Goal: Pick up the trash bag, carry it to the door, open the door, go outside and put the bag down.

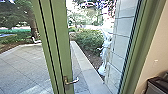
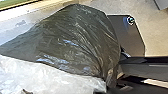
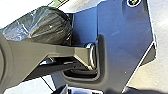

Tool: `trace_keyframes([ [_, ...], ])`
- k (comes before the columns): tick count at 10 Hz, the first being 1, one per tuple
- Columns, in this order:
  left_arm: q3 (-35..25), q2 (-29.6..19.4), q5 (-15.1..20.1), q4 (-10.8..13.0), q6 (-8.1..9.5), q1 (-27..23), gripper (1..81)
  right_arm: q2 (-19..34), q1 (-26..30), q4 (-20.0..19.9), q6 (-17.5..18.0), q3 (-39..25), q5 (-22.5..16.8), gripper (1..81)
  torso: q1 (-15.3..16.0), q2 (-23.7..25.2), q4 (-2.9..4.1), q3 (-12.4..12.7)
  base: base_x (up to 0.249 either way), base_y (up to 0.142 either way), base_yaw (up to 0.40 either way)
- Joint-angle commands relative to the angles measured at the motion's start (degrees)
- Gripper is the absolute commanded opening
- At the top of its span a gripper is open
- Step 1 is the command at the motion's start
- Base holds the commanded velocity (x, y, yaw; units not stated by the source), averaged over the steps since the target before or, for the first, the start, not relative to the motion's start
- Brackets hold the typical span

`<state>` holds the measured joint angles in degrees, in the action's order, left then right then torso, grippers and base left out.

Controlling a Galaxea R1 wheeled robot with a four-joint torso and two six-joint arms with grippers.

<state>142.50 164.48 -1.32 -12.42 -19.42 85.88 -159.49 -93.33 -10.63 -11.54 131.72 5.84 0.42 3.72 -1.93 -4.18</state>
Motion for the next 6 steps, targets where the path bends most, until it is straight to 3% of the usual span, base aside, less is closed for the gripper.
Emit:
trace_keyframes([
  [1, -0.4, -0.5, 3.7, 0.1, -0.18, -2.6, 1.0, 0.5, 2.0, 0.3, -0.1, -0.8, -3.4, 81.1, 0.0, 0.0, 0.00, 0.0, 0.000, 0.000, 0.221],
  [6, -0.3, -0.5, 3.7, 0.2, -0.18, -2.6, 1.0, -0.2, 1.8, 0.3, -0.1, 0.1, -3.4, 81.1, 0.0, 0.0, 0.00, 0.0, 0.000, 0.000, 0.243],
])
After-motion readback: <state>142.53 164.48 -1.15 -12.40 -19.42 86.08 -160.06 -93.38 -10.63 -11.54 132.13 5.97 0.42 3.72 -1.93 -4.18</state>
